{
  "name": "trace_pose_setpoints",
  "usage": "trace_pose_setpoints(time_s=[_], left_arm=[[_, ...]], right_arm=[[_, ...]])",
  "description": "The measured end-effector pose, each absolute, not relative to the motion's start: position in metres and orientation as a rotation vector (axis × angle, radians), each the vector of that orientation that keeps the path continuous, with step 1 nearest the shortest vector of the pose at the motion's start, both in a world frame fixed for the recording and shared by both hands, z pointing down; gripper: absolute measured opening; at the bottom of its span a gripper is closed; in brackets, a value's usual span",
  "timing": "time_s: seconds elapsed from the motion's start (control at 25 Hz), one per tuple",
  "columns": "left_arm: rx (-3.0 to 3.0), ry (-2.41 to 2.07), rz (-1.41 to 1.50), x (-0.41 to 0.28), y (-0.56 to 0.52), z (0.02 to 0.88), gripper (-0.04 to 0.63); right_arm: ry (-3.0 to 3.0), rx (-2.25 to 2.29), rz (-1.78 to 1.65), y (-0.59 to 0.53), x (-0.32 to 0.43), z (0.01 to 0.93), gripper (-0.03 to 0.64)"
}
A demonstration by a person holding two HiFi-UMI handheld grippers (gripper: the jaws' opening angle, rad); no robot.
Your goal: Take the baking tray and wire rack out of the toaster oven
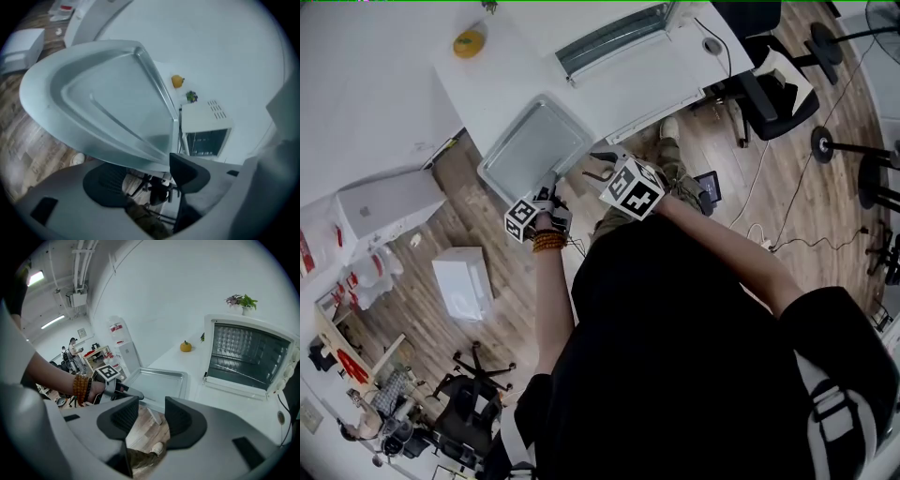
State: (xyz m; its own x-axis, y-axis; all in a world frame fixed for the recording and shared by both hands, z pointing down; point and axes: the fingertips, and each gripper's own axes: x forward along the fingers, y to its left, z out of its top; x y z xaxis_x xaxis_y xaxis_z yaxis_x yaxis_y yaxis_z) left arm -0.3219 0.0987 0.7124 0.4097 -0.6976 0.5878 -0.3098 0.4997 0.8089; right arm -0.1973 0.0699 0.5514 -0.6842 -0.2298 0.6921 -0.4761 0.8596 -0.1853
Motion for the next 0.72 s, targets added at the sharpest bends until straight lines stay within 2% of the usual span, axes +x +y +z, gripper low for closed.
trace_pose_setpoints(time_s=[0.48, 0.72], left_arm=[[1.445, -0.898, 0.374, -0.263, 0.132, 0.723, 0.27], [1.579, -0.794, 0.444, -0.241, 0.134, 0.708, 0.27]], right_arm=[[-2.348, 0.573, 0.492, 0.06, -0.193, 0.552, 0.187], [-2.346, 0.685, 0.517, 0.036, -0.185, 0.559, 0.186]])
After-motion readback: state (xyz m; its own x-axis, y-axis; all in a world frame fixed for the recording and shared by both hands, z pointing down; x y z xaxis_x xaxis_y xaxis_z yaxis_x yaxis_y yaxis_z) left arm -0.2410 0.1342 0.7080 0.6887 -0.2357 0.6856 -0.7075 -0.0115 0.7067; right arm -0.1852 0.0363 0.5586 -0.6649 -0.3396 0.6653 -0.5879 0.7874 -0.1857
